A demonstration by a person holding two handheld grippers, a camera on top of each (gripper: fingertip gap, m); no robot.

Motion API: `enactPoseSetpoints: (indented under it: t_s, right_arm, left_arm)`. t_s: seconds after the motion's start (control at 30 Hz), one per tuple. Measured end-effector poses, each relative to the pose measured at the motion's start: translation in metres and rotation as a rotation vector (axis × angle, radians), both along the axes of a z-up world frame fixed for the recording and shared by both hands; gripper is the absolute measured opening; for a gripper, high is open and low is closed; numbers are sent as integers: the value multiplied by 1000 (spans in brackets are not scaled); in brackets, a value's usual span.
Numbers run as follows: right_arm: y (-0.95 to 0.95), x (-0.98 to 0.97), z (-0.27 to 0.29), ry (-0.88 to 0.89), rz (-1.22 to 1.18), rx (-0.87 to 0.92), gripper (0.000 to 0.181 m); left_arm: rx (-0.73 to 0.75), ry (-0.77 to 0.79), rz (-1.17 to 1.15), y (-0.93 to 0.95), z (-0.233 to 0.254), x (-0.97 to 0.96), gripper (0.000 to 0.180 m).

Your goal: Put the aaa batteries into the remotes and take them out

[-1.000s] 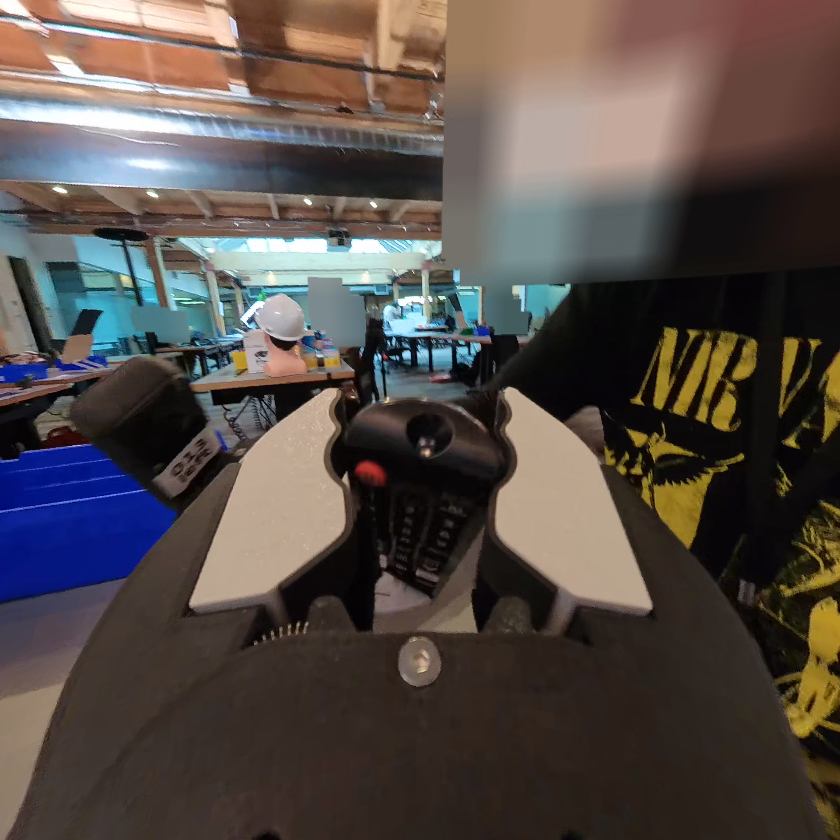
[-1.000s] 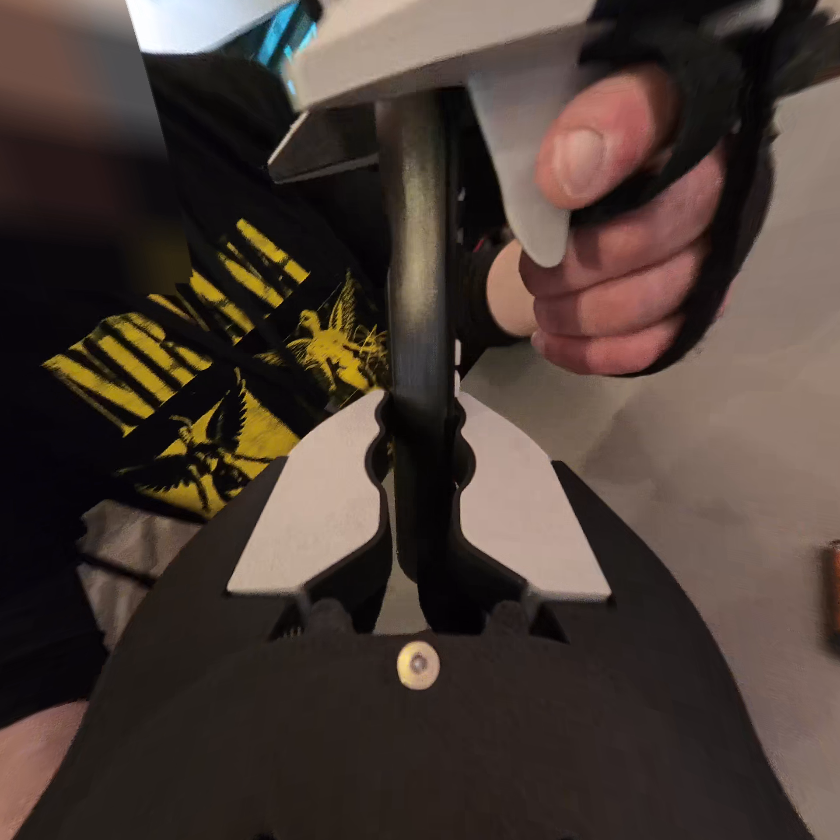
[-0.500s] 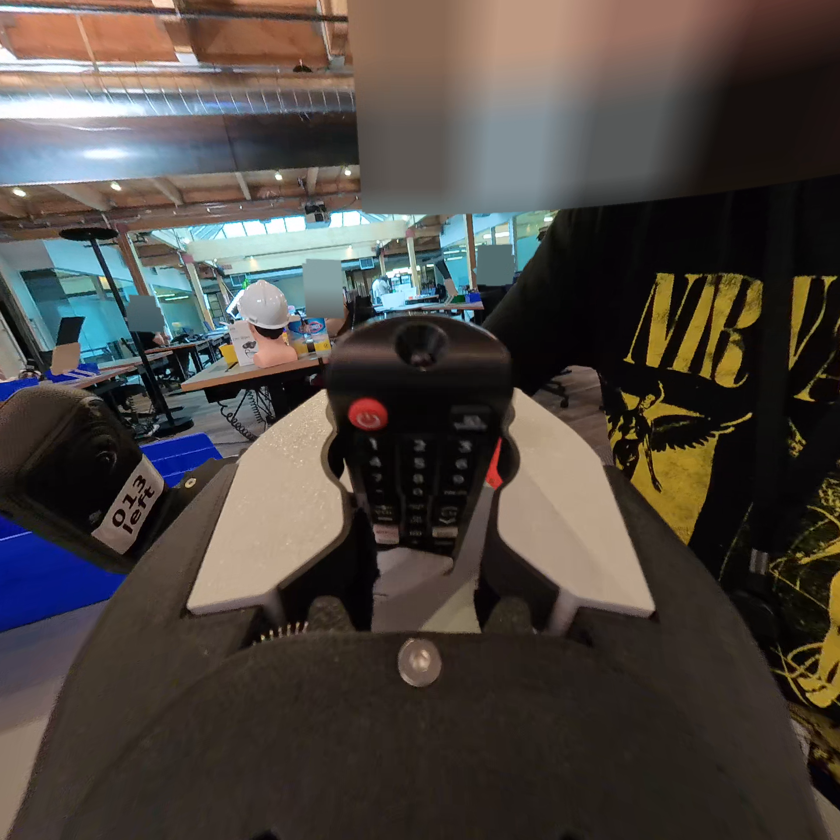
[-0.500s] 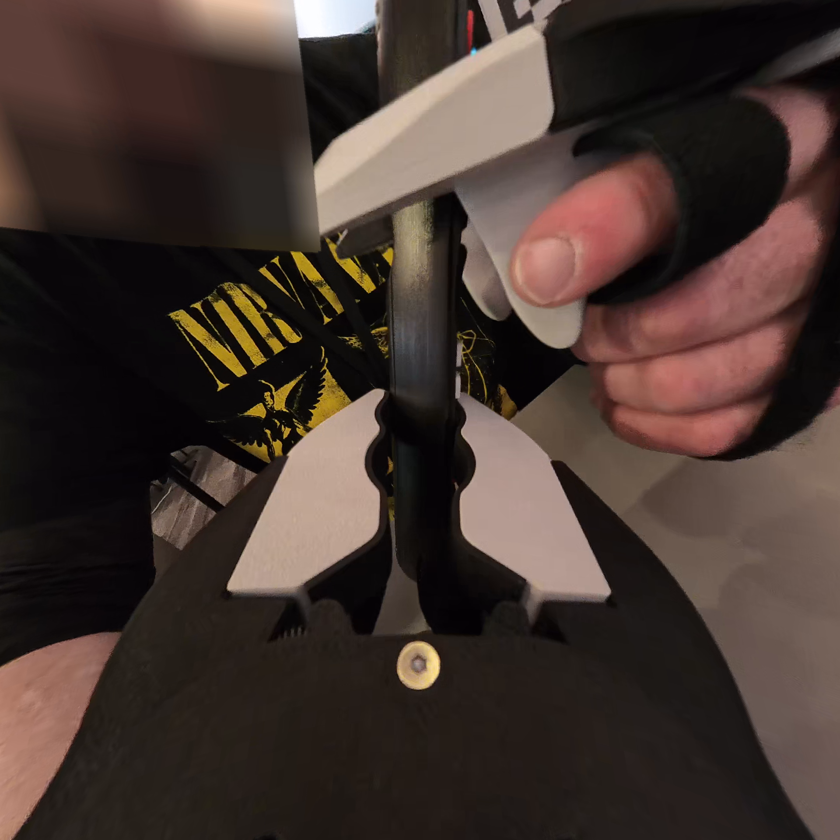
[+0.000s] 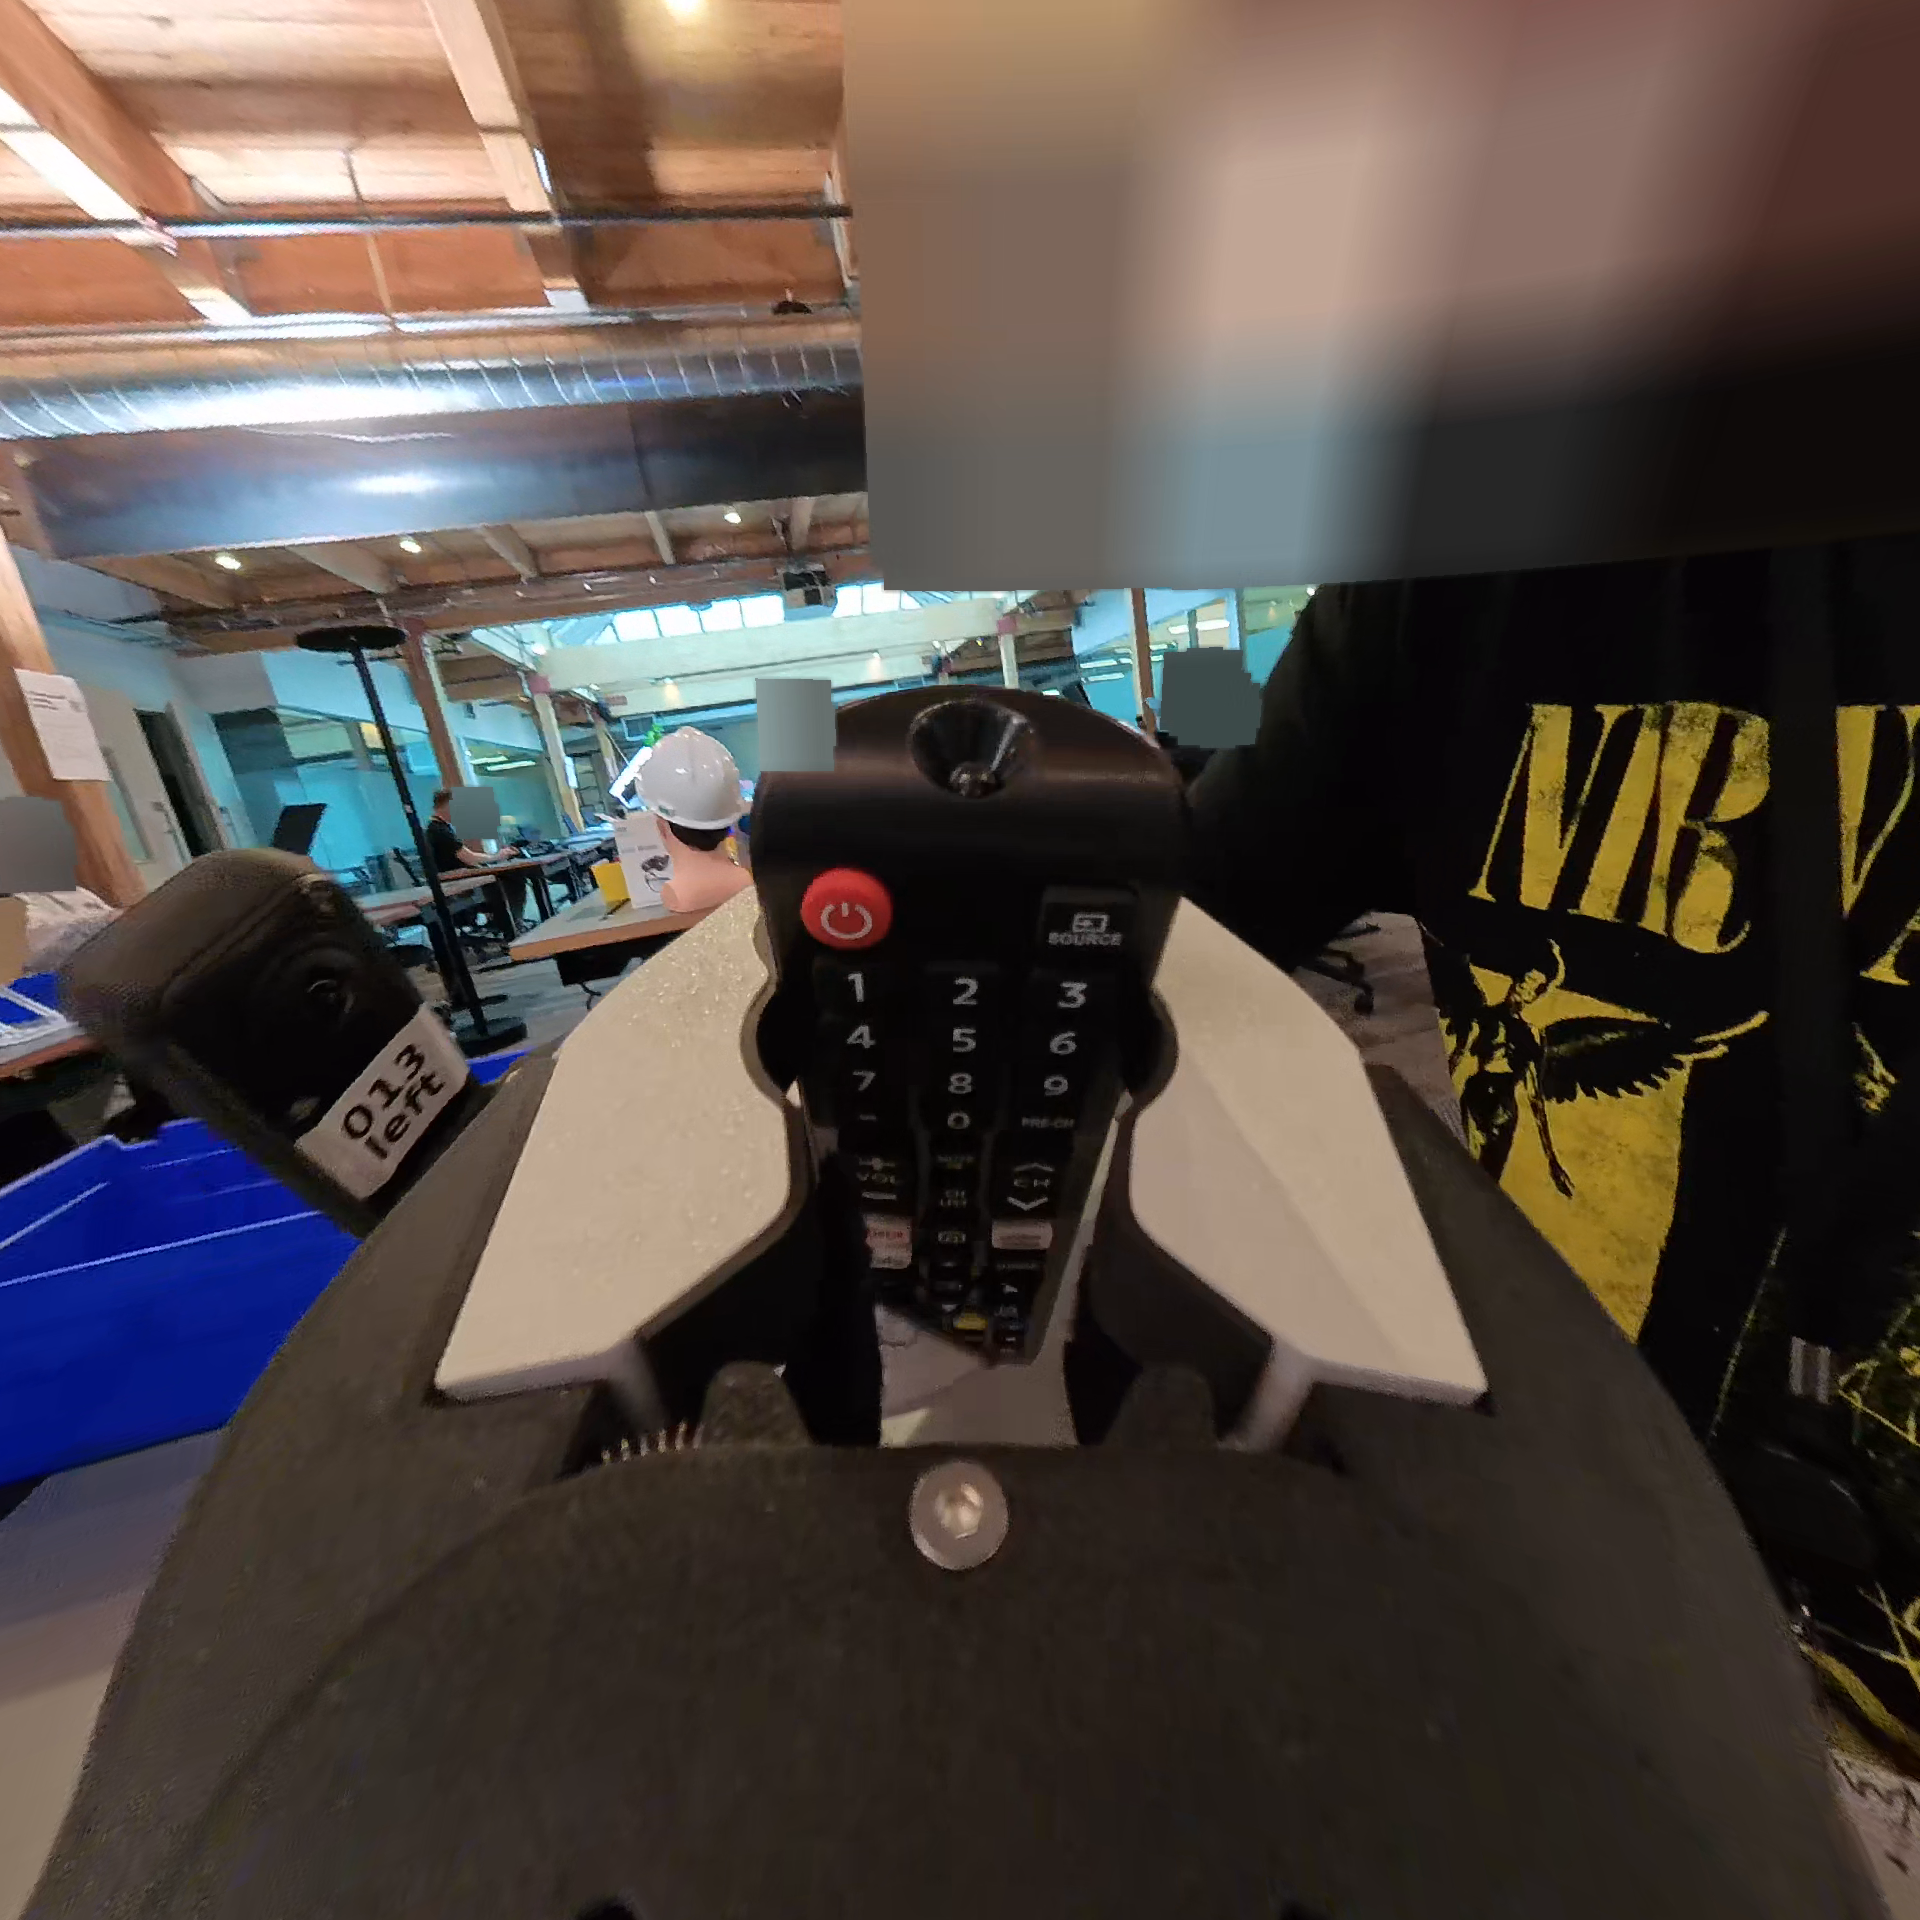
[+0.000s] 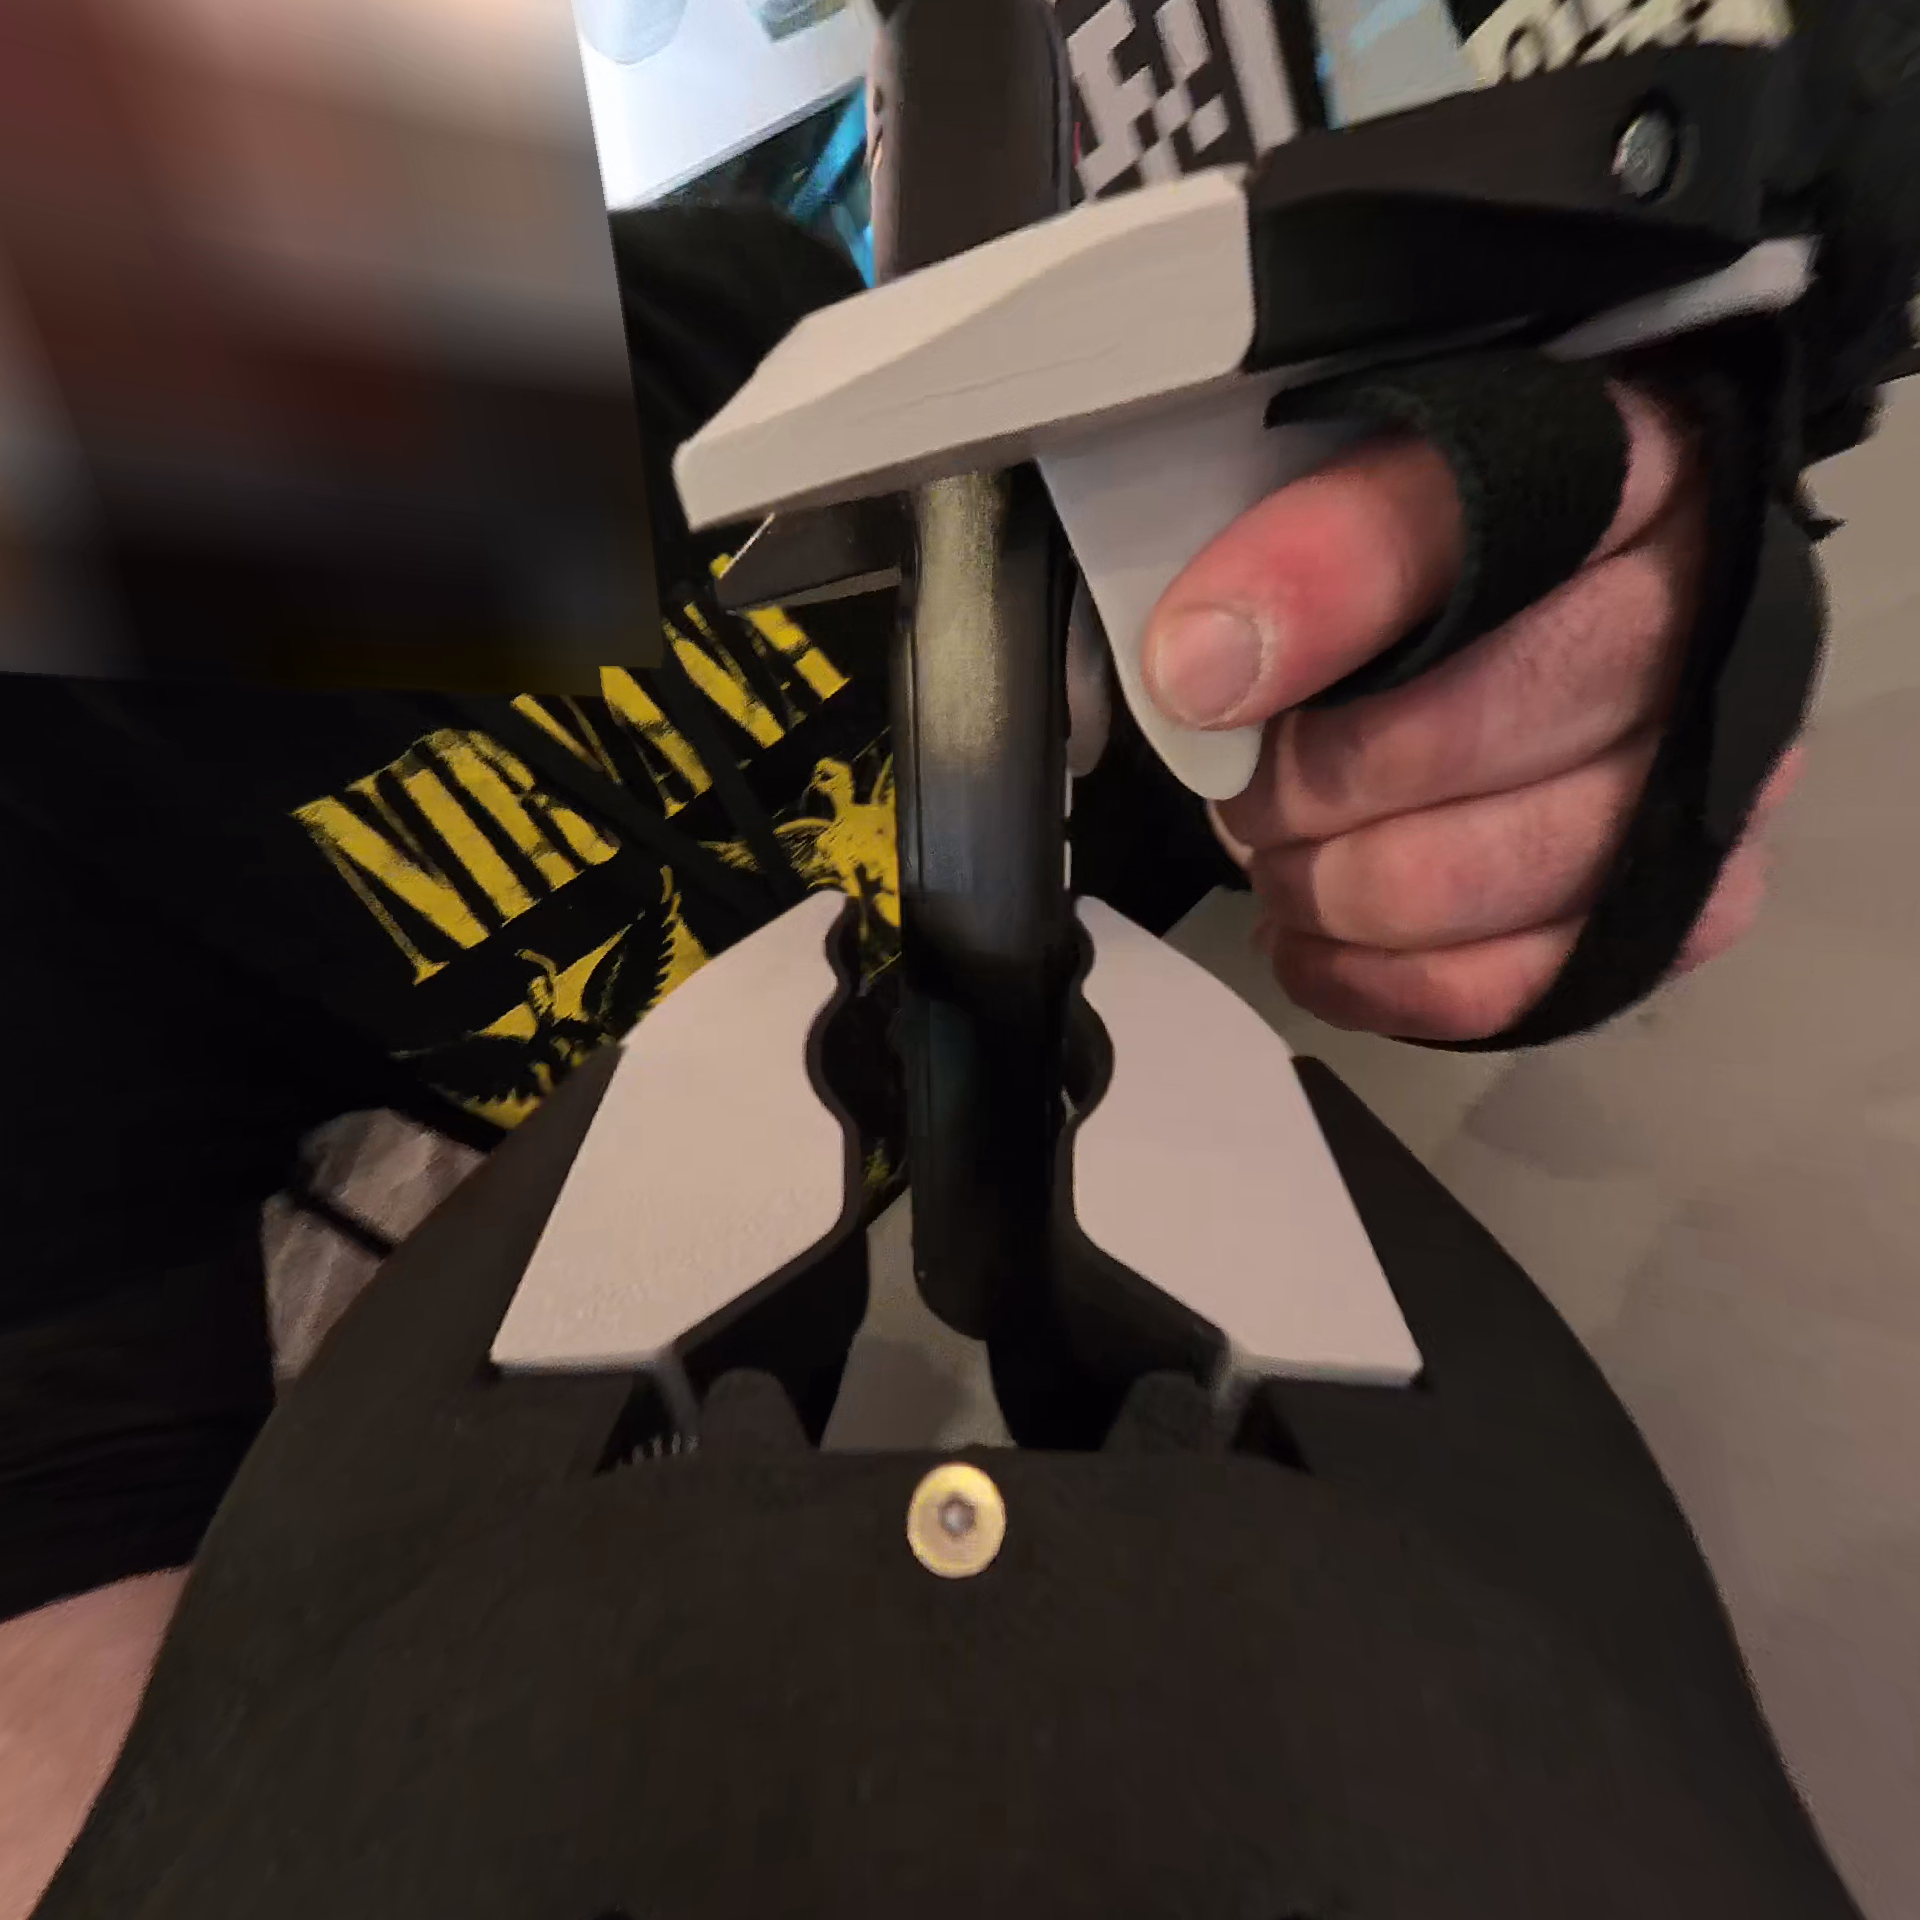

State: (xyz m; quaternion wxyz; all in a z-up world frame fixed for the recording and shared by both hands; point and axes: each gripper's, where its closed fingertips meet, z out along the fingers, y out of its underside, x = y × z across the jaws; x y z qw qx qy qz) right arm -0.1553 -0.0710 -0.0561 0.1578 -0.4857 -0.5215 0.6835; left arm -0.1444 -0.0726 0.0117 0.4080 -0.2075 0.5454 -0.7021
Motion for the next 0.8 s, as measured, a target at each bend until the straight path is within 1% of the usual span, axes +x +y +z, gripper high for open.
enactPoseSetpoints:
  t_s: [0.07,0.13,0.17,0.2,0.23,0.3,0.37,0.43,0.5,0.6,0.8]
  right_arm:
    - [13,-2,6,-9,-130,24,48]
    - [30,0,13,10,-301,42,50]
    - [40,3,18,23,-394,29,53]
    - [48,6,22,37,-482,8,45]
    - [52,9,23,29,-553,2,45]
    - [40,4,26,28,-589,36,48]
    - [29,-6,29,42,-596,0,53]
    - [26,-13,33,66,-616,-44,53]
    - [26,-13,33,104,-618,-67,47]
    - [27,-12,30,133,-608,-82,47]
    - [23,-14,26,64,-552,-70,47]
  left_arm:
    - [-19,-24,30,6,4,-2,62]
    - [-29,-53,62,10,9,-4,64]
    - [-10,-52,86,11,8,-3,62]
    - [20,-45,118,12,7,-2,63]
    - [51,-40,144,11,6,-1,62]
    - [101,-29,164,6,4,2,62]
    - [143,-17,172,1,1,4,62]
    - [187,2,173,-5,-2,6,62]
    - [194,5,165,-8,-2,6,62]
    - [206,19,167,-9,-5,7,62]
    - [208,35,144,-12,-7,7,62]
